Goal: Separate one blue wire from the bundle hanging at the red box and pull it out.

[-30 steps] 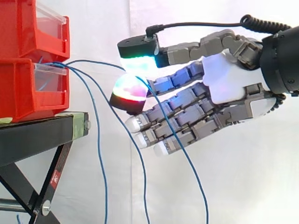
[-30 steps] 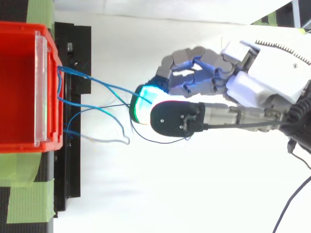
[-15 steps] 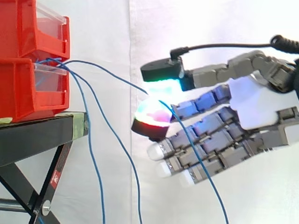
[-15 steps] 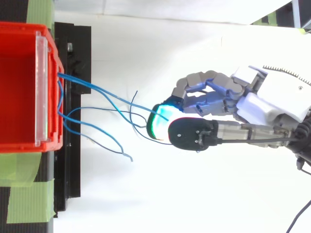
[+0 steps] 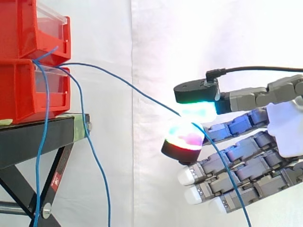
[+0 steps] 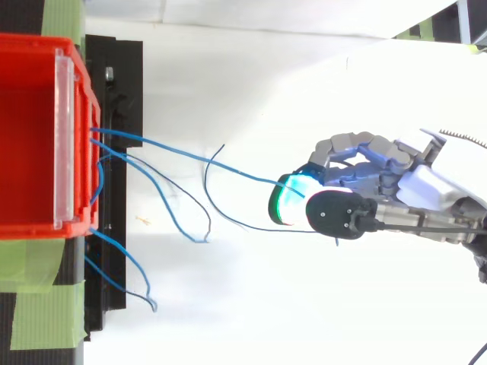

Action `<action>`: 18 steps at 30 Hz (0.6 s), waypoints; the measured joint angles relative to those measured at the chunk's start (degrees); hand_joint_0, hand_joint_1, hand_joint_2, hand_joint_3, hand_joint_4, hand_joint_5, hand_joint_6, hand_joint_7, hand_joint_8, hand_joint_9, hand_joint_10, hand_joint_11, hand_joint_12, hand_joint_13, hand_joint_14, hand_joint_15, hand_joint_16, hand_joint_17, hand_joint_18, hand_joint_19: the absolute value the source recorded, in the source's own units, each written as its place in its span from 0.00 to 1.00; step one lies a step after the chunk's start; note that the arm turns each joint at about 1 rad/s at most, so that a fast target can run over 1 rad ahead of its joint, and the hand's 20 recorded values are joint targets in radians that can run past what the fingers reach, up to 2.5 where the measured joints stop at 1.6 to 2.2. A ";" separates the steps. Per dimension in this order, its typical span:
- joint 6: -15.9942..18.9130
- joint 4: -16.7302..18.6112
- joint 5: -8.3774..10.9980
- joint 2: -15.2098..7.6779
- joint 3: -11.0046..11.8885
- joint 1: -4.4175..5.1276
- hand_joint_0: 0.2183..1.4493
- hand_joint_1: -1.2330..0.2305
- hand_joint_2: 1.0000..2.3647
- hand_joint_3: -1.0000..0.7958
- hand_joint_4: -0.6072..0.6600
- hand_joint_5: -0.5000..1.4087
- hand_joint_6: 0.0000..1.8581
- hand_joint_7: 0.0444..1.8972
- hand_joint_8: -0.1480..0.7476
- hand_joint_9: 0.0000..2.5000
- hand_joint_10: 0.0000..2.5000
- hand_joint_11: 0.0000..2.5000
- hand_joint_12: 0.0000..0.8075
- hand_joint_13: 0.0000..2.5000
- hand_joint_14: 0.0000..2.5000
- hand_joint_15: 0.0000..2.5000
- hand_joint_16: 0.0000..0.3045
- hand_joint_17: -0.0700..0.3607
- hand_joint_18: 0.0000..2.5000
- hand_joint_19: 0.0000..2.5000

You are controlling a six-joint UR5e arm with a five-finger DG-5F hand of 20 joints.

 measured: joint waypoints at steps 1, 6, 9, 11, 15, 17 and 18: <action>-0.18 -0.05 0.10 -0.01 -0.05 0.09 0.31 0.31 0.01 0.51 0.52 0.18 0.48 0.52 0.54 0.25 0.01 0.21 0.57 0.20 0.01 0.16 0.20 0.48 0.21 0.14; -2.71 0.07 0.25 -0.03 -0.11 0.29 0.31 0.32 0.01 0.51 0.52 0.18 0.48 0.52 0.54 0.26 0.00 0.21 0.57 0.20 0.01 0.17 0.20 0.48 0.21 0.14; -5.09 0.95 0.15 -0.04 -0.12 0.31 0.31 0.32 0.01 0.51 0.52 0.18 0.48 0.53 0.54 0.26 0.01 0.21 0.57 0.20 0.01 0.17 0.20 0.48 0.21 0.14; -6.63 2.00 0.06 -0.03 -0.13 0.31 0.31 0.32 0.01 0.51 0.52 0.18 0.48 0.53 0.54 0.26 0.01 0.21 0.57 0.20 0.01 0.16 0.20 0.48 0.21 0.14; -8.98 5.08 -0.04 -0.03 -0.14 0.33 0.31 0.32 0.01 0.51 0.52 0.18 0.48 0.53 0.54 0.26 0.00 0.21 0.57 0.20 0.01 0.16 0.20 0.48 0.21 0.14; -9.86 7.39 -0.07 -0.02 -0.14 0.33 0.31 0.32 0.01 0.51 0.52 0.18 0.48 0.53 0.54 0.26 0.00 0.21 0.57 0.20 0.01 0.17 0.20 0.48 0.21 0.14; -10.11 8.40 -0.08 -0.02 -0.14 0.33 0.31 0.32 0.01 0.51 0.52 0.18 0.48 0.53 0.54 0.26 0.00 0.21 0.57 0.20 0.01 0.17 0.20 0.48 0.21 0.14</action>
